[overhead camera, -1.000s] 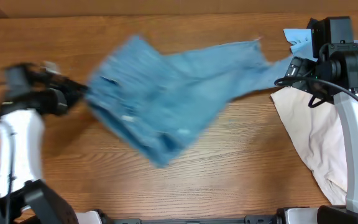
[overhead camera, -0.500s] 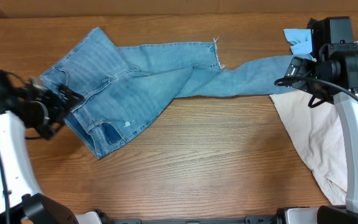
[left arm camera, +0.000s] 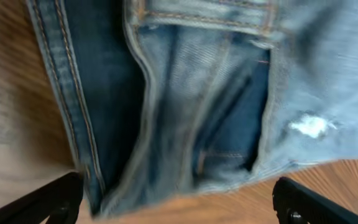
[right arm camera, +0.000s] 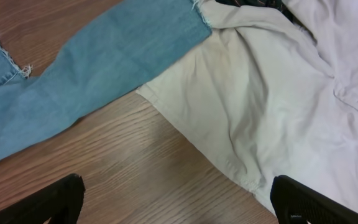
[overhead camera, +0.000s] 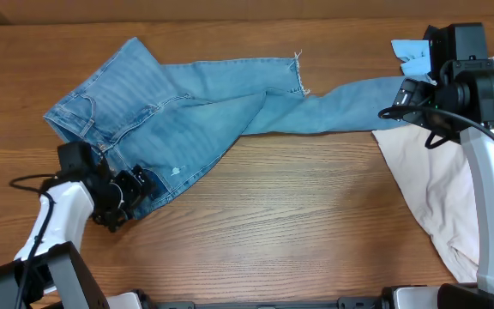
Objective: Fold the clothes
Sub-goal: 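Drag the jeans waist leftward with the left gripper, spreading the legs, then grasp a jeans leg hem with the right gripper near the pile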
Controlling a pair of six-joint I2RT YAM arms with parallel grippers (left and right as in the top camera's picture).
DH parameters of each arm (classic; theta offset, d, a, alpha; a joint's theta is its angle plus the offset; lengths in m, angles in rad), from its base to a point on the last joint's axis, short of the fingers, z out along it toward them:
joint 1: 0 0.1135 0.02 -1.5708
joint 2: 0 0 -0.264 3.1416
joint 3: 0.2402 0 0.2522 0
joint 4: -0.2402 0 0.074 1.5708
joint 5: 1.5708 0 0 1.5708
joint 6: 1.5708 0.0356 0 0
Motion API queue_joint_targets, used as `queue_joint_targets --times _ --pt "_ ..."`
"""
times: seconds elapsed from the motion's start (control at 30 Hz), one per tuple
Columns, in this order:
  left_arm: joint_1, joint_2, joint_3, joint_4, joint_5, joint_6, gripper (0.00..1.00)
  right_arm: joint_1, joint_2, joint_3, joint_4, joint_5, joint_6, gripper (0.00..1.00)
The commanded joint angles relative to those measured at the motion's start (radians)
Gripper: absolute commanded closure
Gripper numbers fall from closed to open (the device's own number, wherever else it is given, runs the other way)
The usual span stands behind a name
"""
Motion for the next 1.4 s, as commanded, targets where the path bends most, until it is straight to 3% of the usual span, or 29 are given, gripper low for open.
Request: queue_joint_targets --times 0.0,0.03,0.07,0.1,0.23,0.37,0.5,0.63,1.03,1.37 --pt "-0.01 0.001 -0.075 0.089 -0.012 -0.052 0.14 -0.002 -0.013 0.021 0.002 0.005 0.005 0.0" --pt "-0.01 0.001 -0.091 0.114 -0.012 -0.051 0.51 -0.002 -0.013 0.021 0.002 0.005 0.005 0.0" --pt "-0.009 0.001 -0.092 0.114 -0.012 -0.051 0.7 -0.002 -0.013 0.021 0.002 0.005 0.005 0.0" --pt "-0.009 0.001 -0.09 0.114 -0.012 -0.051 0.96 -0.002 -0.013 0.021 0.002 0.005 0.005 0.0" --pt "0.043 0.0 0.006 0.055 -0.014 -0.047 0.96 -0.002 -0.013 0.02 0.002 0.005 0.005 0.0" --pt "0.179 0.0 0.271 -0.156 -0.023 0.036 0.96 -0.002 -0.011 0.019 0.013 -0.014 0.005 0.0" --pt "0.28 0.0 0.504 -0.336 -0.136 0.115 0.96 -0.002 -0.001 0.018 0.029 -0.046 0.005 0.0" --pt "0.339 0.0 0.633 -0.454 -0.211 0.12 0.96 -0.002 0.026 0.017 0.039 -0.047 0.005 0.0" --pt "0.367 0.0 0.65 -0.502 -0.173 0.137 0.94 -0.002 0.154 0.012 0.113 -0.137 -0.05 0.0" --pt "0.367 0.0 0.65 -0.499 -0.173 0.137 0.94 -0.005 0.425 0.012 0.489 -0.147 -0.051 0.0"
